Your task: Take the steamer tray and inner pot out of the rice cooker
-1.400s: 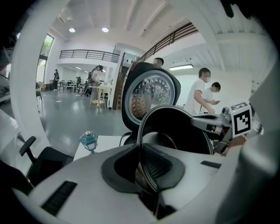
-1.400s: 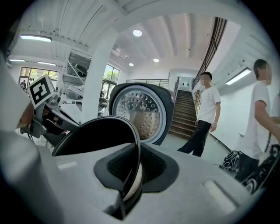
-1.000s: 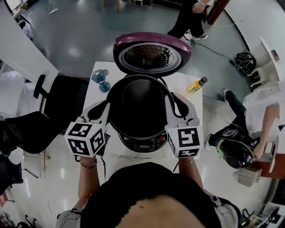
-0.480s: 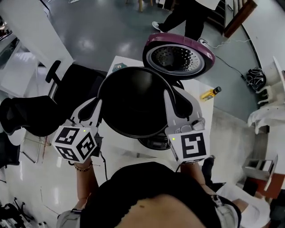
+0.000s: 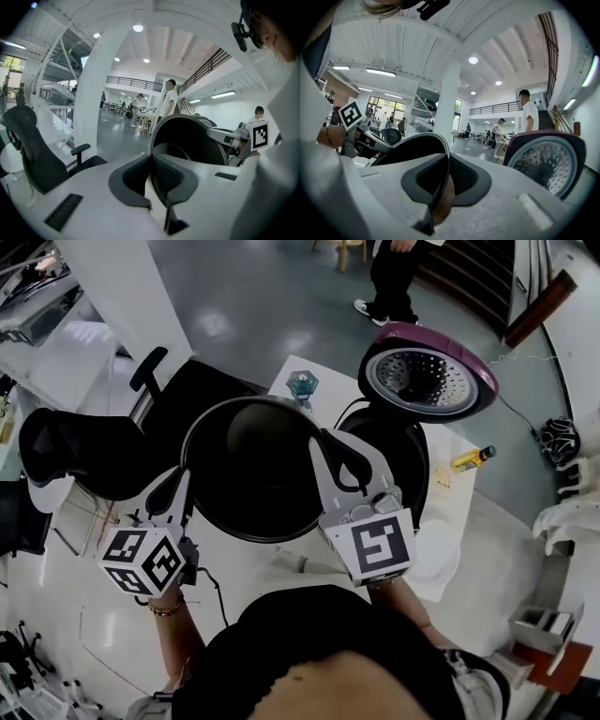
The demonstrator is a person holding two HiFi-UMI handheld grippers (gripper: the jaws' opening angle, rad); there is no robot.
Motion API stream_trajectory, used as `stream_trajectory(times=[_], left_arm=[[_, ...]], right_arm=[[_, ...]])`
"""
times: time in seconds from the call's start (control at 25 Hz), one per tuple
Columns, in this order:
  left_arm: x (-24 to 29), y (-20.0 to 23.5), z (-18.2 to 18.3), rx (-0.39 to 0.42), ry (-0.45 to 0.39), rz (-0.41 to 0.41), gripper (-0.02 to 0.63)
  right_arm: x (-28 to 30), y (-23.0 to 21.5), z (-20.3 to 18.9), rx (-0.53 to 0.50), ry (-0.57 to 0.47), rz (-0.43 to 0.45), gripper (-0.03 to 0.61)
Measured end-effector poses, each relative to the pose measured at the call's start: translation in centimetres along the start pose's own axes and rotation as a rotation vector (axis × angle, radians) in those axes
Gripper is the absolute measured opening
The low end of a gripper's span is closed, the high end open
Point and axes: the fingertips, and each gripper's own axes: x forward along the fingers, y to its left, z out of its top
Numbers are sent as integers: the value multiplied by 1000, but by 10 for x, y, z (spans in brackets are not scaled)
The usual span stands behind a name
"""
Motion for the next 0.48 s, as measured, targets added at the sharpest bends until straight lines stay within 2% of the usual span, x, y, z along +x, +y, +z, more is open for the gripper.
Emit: stream_trajectory(times=[0.12,0.24,0.48], left_arm=[[-10,22,-27,-27,59,29,25],[-14,40,-56,-49,124,40,25],[-7,74,-115,-82,253,48,25]], right_arm=[[10,23,-35,85,106,48,34],[15,42,-73,183,198,61,32],[22,77,-132,263,304,56,32]])
